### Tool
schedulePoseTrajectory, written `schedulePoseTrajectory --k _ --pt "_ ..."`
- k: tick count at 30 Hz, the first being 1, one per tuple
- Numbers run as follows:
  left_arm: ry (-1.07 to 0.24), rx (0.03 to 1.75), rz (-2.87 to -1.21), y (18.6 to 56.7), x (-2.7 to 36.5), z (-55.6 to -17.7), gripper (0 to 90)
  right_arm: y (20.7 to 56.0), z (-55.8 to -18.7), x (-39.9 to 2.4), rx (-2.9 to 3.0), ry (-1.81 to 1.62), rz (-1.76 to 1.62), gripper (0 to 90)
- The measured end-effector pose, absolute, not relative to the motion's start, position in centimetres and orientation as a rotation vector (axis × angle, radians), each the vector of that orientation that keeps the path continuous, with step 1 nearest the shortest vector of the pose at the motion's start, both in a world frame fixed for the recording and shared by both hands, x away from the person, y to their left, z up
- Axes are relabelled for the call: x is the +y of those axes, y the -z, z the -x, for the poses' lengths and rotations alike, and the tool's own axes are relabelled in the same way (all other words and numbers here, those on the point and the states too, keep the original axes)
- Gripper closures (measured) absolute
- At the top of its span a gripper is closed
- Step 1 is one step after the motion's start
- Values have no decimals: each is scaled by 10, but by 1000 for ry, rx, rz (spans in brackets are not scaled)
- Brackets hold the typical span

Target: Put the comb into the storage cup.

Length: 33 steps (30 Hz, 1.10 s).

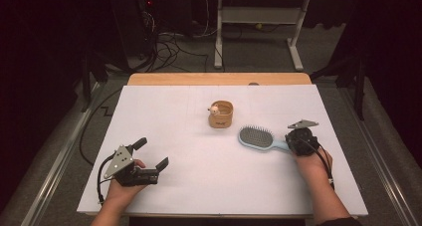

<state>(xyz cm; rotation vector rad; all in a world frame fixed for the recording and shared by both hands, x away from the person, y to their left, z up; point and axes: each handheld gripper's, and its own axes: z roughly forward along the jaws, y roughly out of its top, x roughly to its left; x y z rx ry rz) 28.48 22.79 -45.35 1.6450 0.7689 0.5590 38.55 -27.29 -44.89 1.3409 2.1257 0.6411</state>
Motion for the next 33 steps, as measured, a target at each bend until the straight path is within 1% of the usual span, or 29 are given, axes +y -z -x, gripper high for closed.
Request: schedulePoseTrajectory --k 19,33 --pt "-561 774 -1640 453 230 -285 0 441 -338 -274 2167 -735 -1365 900" --pt "-563 774 -1647 454 229 -285 0 453 -302 -273 2185 -860 -1350 900"
